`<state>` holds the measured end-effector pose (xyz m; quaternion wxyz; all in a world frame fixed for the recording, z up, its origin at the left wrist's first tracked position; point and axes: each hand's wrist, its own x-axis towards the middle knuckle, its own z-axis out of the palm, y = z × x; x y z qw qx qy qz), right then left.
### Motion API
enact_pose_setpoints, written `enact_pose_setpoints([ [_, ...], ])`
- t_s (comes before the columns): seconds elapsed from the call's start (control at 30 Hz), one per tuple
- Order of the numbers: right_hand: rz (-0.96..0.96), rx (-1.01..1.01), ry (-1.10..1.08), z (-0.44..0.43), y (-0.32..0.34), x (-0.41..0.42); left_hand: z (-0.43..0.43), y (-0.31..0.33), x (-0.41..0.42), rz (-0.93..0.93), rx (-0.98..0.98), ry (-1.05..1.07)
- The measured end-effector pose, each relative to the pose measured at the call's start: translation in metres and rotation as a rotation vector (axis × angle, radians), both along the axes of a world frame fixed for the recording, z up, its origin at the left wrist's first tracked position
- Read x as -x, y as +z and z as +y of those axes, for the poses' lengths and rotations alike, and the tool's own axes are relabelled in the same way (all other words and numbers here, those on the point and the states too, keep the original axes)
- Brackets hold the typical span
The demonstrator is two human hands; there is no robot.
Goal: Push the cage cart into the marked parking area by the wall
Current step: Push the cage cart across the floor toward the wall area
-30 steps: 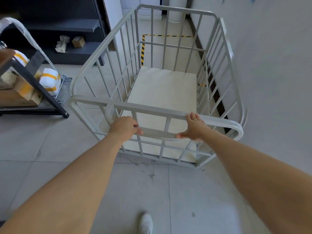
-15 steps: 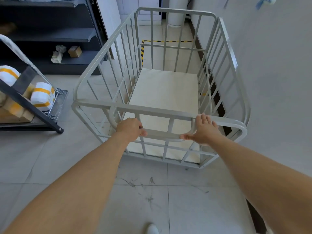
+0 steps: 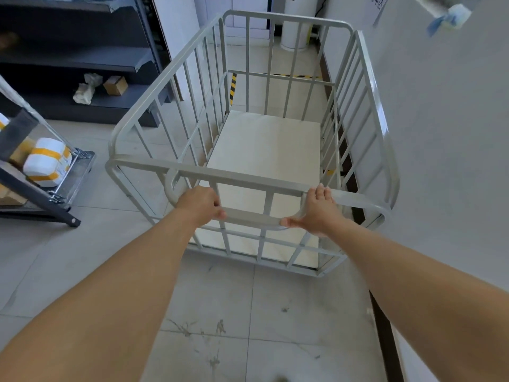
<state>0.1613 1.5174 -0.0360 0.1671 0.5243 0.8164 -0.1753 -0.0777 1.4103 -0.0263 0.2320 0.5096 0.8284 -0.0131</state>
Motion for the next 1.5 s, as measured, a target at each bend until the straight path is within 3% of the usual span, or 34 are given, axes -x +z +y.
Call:
enact_pose_setpoints([
  [0.4, -0.077, -0.038, 0.066, 0.155, -0.008, -0.001, 0.134, -0.008, -0.007, -0.015, -0.041, -0.019],
  [1.5, -0.013, -0.036, 0.036, 0.499, -0.005, 0.177, 0.482, -0.003, 0.165, -0.068, -0.123, 0.12],
])
